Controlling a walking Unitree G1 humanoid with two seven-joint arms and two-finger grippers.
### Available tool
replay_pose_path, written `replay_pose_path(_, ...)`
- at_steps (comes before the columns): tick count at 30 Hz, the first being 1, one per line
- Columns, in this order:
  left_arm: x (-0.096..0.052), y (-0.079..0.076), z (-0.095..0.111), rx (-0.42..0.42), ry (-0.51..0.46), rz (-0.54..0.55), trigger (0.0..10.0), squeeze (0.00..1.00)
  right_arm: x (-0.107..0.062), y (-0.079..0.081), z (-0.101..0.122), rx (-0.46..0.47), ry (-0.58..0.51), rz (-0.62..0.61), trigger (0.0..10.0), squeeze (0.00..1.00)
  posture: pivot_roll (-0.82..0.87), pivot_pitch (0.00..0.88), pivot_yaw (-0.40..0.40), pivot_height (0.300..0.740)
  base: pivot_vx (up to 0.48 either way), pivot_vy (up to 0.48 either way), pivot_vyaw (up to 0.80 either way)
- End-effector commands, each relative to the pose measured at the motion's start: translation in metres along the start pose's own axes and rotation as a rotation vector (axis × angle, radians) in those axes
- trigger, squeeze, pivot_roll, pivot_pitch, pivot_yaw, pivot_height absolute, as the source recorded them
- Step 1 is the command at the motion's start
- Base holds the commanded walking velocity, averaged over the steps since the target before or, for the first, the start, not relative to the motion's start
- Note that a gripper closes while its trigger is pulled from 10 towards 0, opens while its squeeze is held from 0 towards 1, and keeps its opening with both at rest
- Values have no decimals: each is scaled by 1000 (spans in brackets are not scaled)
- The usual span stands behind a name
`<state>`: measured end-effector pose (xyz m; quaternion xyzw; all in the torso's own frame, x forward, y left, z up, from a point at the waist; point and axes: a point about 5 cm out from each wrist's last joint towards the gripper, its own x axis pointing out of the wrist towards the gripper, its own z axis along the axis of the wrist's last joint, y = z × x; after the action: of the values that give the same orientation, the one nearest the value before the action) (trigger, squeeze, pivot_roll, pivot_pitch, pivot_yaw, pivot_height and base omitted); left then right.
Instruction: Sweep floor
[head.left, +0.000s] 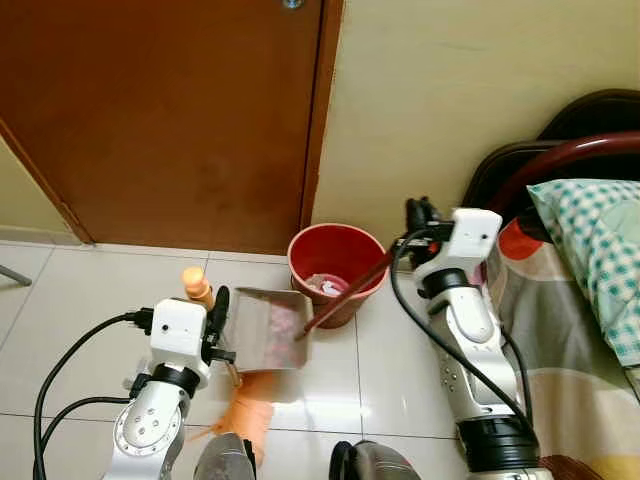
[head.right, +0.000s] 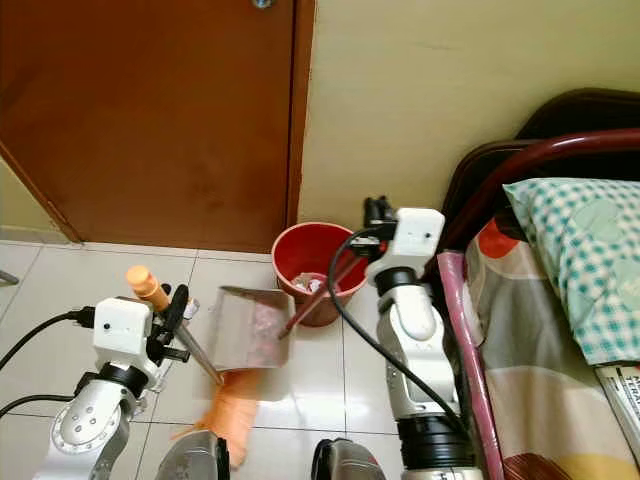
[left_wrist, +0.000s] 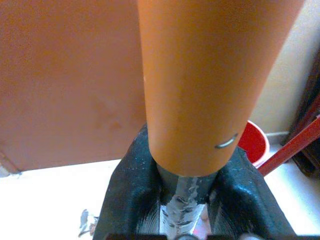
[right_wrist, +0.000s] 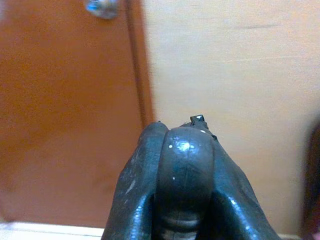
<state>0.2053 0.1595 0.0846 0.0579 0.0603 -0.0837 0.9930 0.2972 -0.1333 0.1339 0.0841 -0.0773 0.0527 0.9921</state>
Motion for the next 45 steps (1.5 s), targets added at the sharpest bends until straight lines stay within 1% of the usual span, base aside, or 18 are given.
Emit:
replay_pose_path(1,-3,-1,-11,7,75,-16,10000,0,-3,-11,-1,-62,24,-47,10000,0,118,132,-54,740,0,0,0)
replay_pose_path(2,-2,0,-9,16,78,-16,10000,0,-5,-24,-1,-72,31,-119,10000,0,110,137,-46,740,0,0,0)
replay_pose_path(3,-2,0,-9,16,78,-16,10000,0,-5,-24,-1,-72,31,-119,10000,0,110,137,-46,740,0,0,0)
replay_pose_path(4,1,3,-7,19,79,-12,10000,0,-3,-39,-1,-51,35,-201,10000,0,101,135,-33,740,0,0,0)
replay_pose_path(5,4,5,-7,18,79,-10,10000,0,1,-44,0,-54,31,-230,10000,0,96,135,-27,740,0,0,0)
replay_pose_path(7,5,4,-7,18,79,-13,10000,0,6,-43,1,-58,22,-233,10000,0,96,135,-27,740,0,0,0)
replay_pose_path(11,10,0,0,32,57,-39,10000,0,31,-47,16,-100,-31,-333,10000,0,106,134,-27,740,0,0,0)
replay_pose_path(12,10,0,0,32,57,-39,10000,0,31,-47,16,-100,-31,-333,10000,0,106,134,-27,740,0,0,0)
replay_pose_path(13,10,2,1,30,57,-27,10000,0,39,-51,23,-118,-53,-376,10000,0,117,135,-35,740,0,0,0)
replay_pose_path(16,10,4,0,29,63,-11,10000,0,46,-57,31,-159,-71,-432,10000,0,123,136,-41,740,0,0,0)
replay_pose_path(20,5,6,-1,26,73,6,10000,0,49,-63,36,-234,-96,-445,10000,0,124,138,-49,740,0,0,0)
replay_pose_path(26,3,3,-3,12,75,13,10000,0,36,-67,25,-250,-61,-411,10000,0,115,141,-56,740,0,0,0)
replay_pose_path(31,1,6,2,17,59,46,10000,0,1,-69,-3,-218,55,-325,10000,0,100,141,-54,740,0,0,0)
replay_pose_path(32,1,8,5,21,50,59,10000,0,-12,-71,-12,-200,99,-322,10000,0,97,141,-53,740,0,0,0)
replay_pose_path(34,2,9,6,23,46,64,10000,0,-17,-71,-15,-190,115,-320,10000,0,95,143,-52,740,0,0,0)
replay_pose_path(36,5,10,13,48,11,70,10000,0,-28,-71,-25,-184,167,-322,10000,0,92,136,-50,740,0,0,0)
replay_pose_path(40,13,9,25,71,-47,73,10000,0,-32,-69,-29,-187,187,-309,10000,0,92,135,-51,740,0,0,0)
replay_pose_path(45,22,1,42,90,-113,43,10000,0,-23,-63,-32,-208,216,-271,10000,0,100,130,-51,740,0,0,0)
